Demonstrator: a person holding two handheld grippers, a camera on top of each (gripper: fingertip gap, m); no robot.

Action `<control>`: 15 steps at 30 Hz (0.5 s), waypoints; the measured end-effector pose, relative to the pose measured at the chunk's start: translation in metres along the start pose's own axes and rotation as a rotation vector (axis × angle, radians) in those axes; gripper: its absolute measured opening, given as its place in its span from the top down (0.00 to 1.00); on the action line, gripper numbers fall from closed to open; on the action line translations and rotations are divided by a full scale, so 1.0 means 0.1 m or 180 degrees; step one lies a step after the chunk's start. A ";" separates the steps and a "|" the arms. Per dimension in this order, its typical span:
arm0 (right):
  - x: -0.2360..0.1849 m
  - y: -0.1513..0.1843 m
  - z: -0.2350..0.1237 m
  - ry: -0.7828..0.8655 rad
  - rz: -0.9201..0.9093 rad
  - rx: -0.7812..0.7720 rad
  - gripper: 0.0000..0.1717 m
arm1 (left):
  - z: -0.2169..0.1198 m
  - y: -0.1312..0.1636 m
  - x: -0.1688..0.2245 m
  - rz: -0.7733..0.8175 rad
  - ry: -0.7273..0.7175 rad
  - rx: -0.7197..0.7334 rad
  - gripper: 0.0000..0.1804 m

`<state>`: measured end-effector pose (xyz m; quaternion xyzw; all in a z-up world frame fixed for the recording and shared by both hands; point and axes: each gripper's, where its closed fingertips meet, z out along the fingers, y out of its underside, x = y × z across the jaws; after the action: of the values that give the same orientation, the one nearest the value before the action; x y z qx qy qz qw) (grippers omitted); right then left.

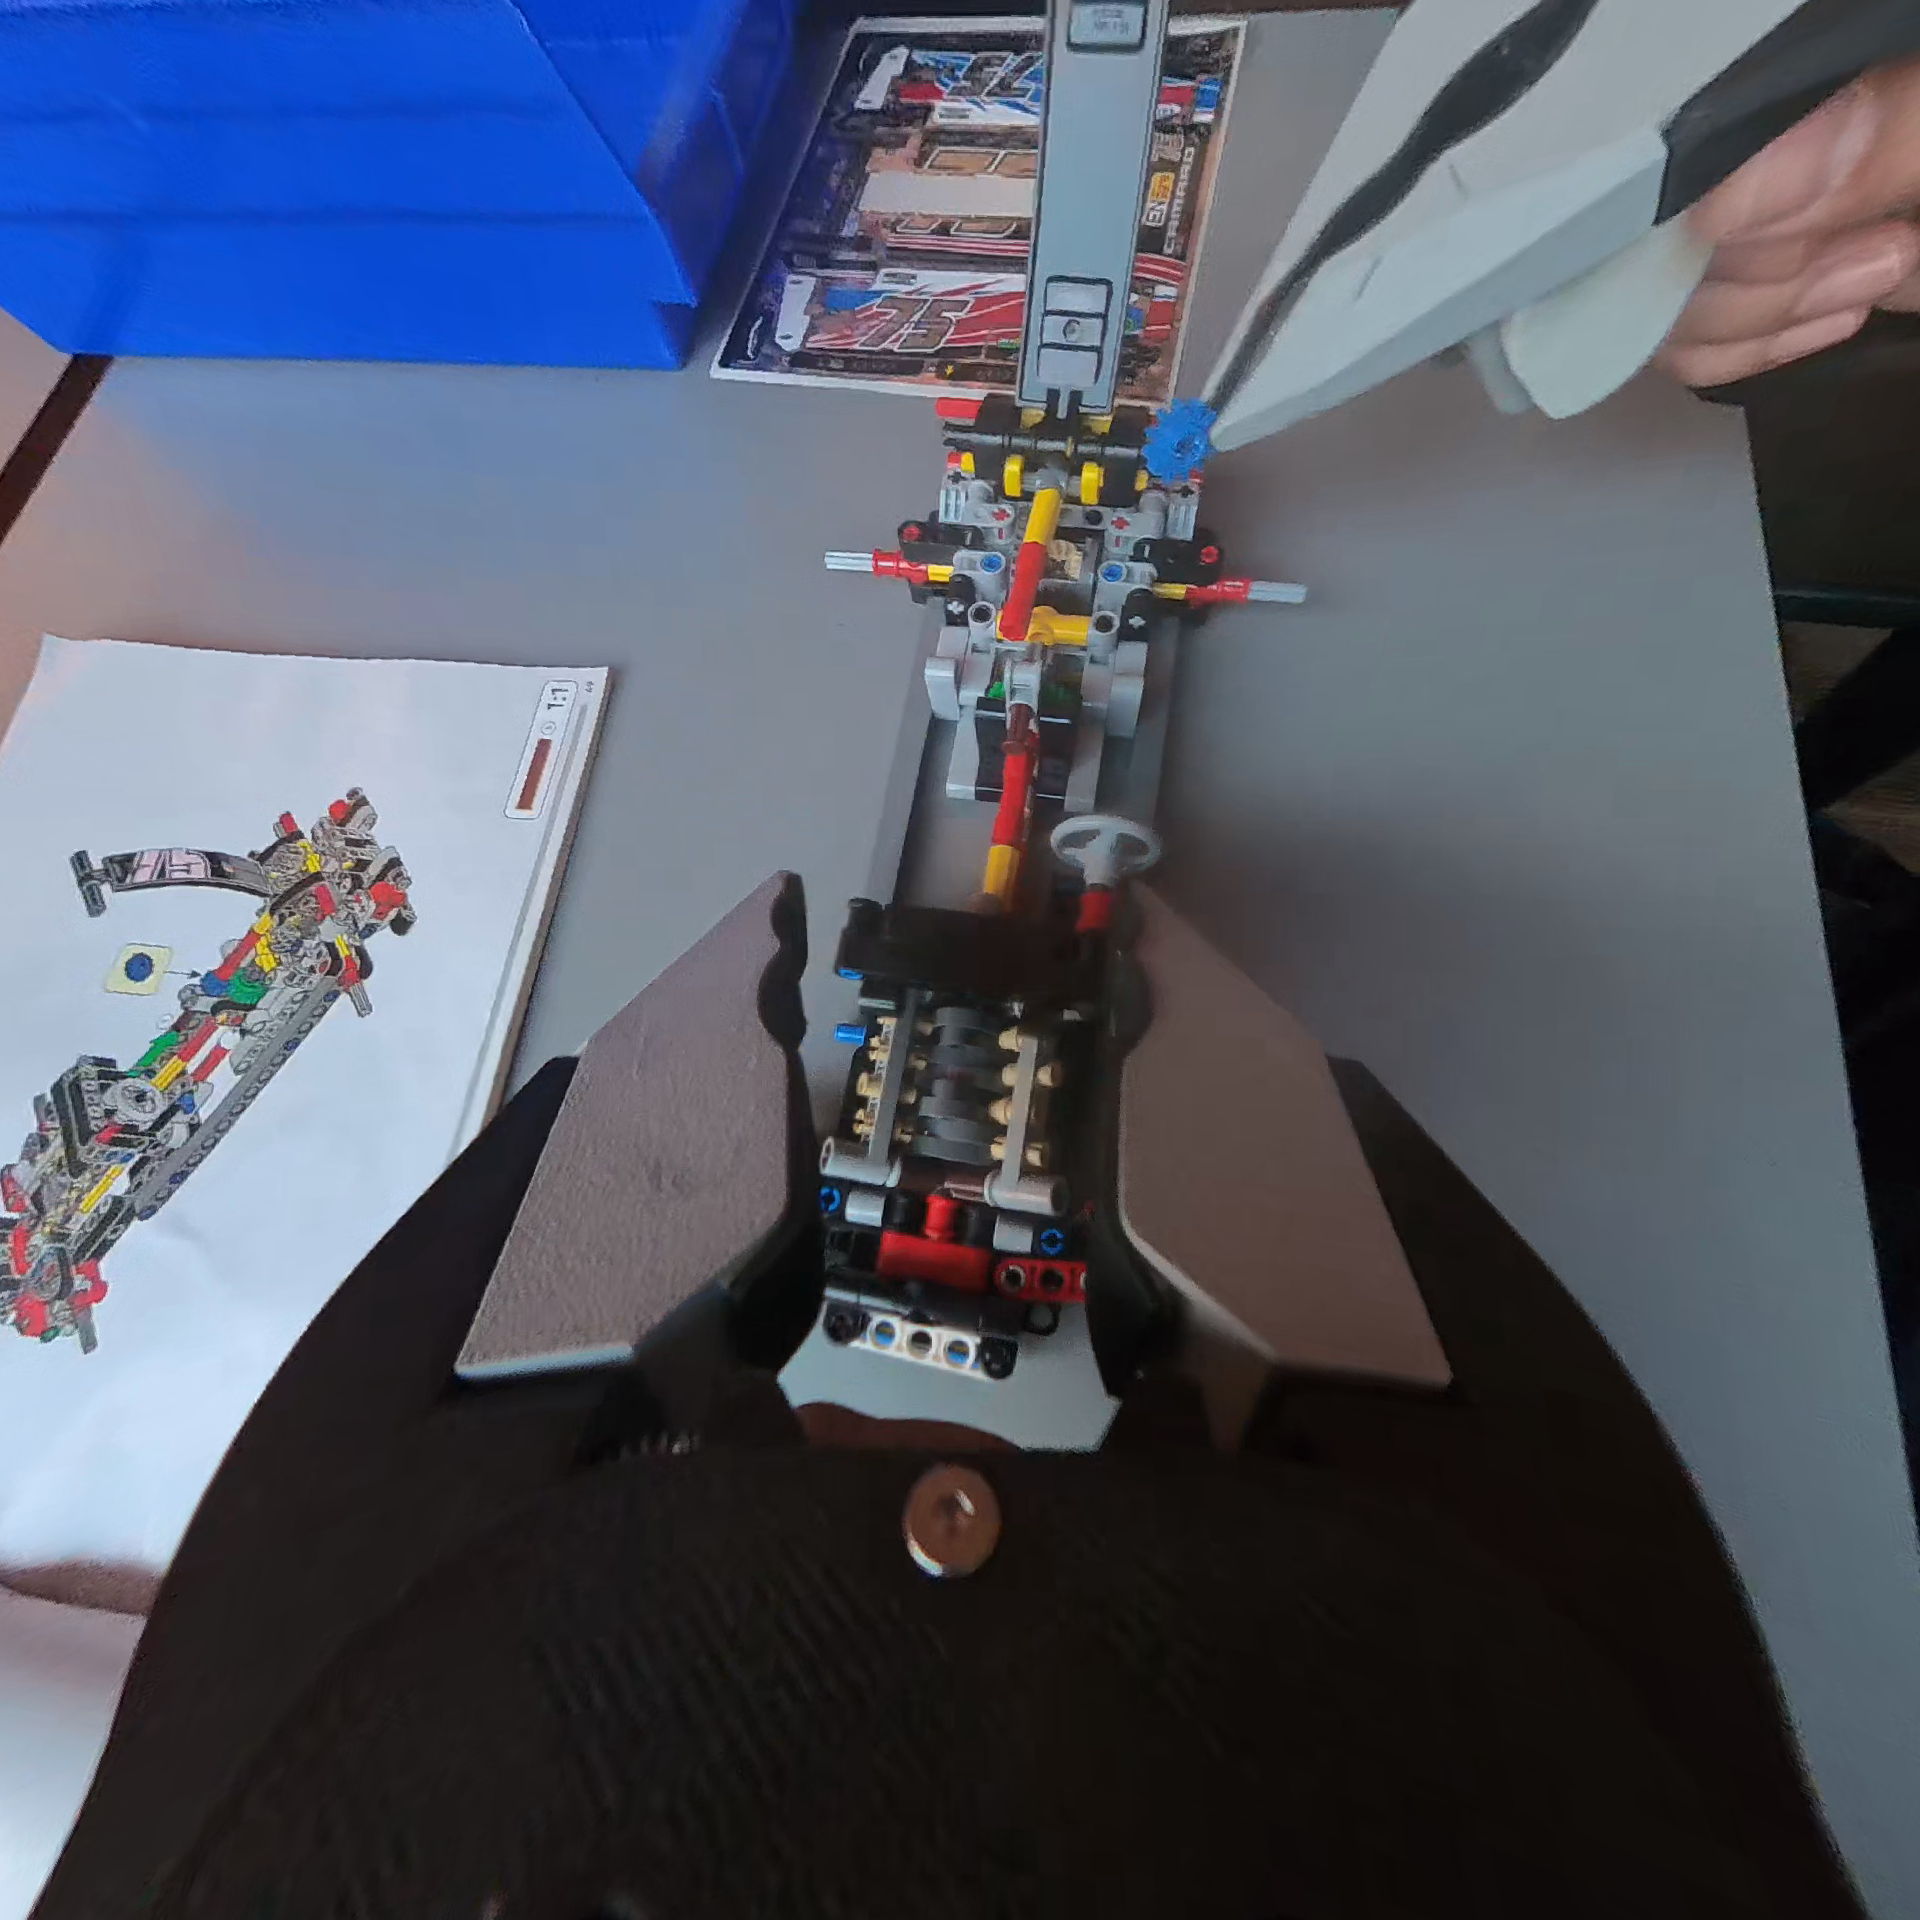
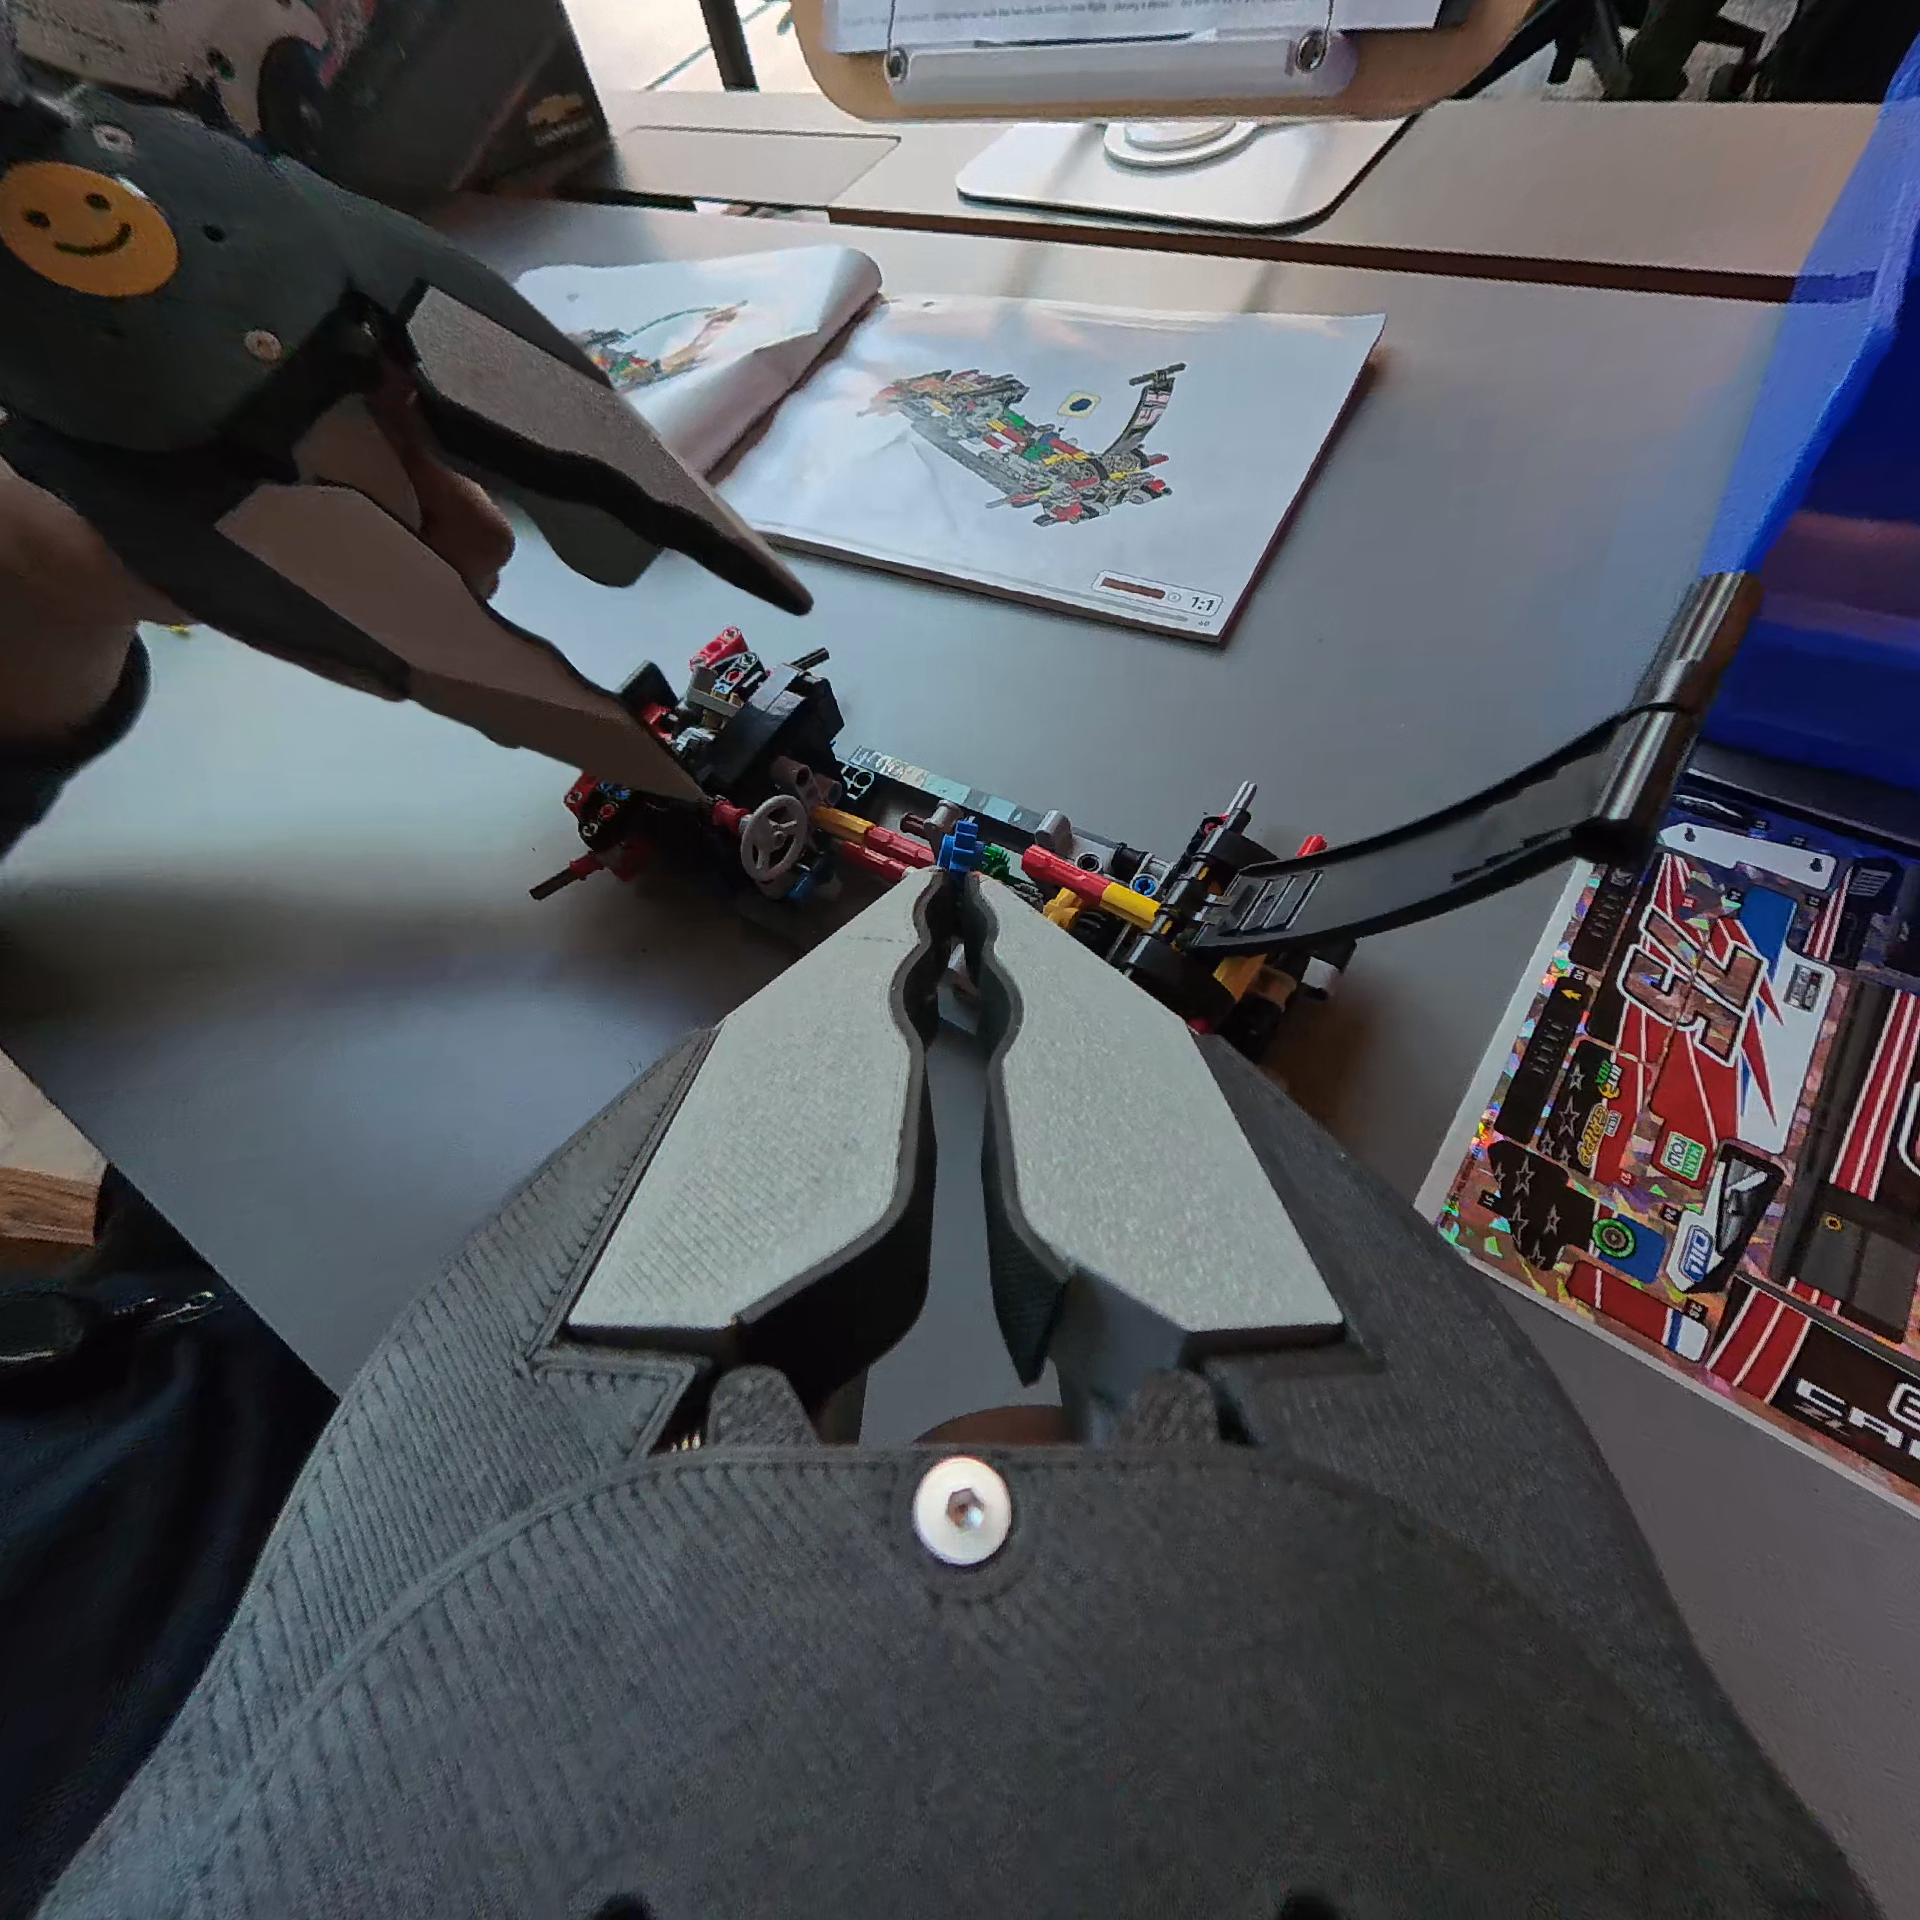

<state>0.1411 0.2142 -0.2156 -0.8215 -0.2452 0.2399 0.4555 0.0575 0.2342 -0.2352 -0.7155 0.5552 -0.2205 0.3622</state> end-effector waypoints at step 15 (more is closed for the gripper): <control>-0.06 0.04 0.03 -0.0124 -0.0010 -0.0135 1.00 | 0.12 0.45 0.18 0.0129 -0.0015 -0.0697 0.66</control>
<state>0.1354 0.2105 -0.2197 -0.8258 -0.2603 0.2498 0.4335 0.0428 0.2147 -0.2783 -0.7399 0.5895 -0.1495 0.2875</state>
